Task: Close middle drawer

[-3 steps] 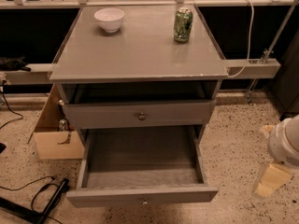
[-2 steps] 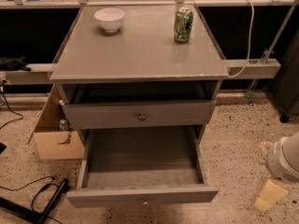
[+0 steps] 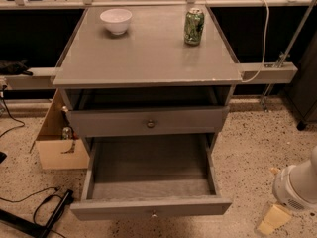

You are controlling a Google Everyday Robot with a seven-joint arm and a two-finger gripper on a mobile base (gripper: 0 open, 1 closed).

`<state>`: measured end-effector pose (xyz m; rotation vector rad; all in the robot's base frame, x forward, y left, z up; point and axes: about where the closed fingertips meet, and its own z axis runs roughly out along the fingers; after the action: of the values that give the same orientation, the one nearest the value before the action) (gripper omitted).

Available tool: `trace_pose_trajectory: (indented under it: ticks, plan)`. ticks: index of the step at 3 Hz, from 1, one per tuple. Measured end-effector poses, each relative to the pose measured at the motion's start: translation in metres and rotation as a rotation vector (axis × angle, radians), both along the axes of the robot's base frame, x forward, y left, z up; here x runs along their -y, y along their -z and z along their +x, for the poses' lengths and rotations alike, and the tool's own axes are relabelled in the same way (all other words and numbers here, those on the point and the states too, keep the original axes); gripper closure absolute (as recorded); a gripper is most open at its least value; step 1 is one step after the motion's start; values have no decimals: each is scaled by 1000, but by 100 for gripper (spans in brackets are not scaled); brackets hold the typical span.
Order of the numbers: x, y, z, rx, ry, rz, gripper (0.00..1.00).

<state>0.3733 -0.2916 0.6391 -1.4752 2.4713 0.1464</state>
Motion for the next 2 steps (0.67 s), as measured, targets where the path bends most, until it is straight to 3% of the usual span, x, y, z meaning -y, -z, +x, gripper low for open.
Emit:
trace_pose_trajectory:
  ticks: [1,2]
  plan:
    - [-1,8,8,-33,84,76,0]
    - [-1,8,10,-38,98,89,0]
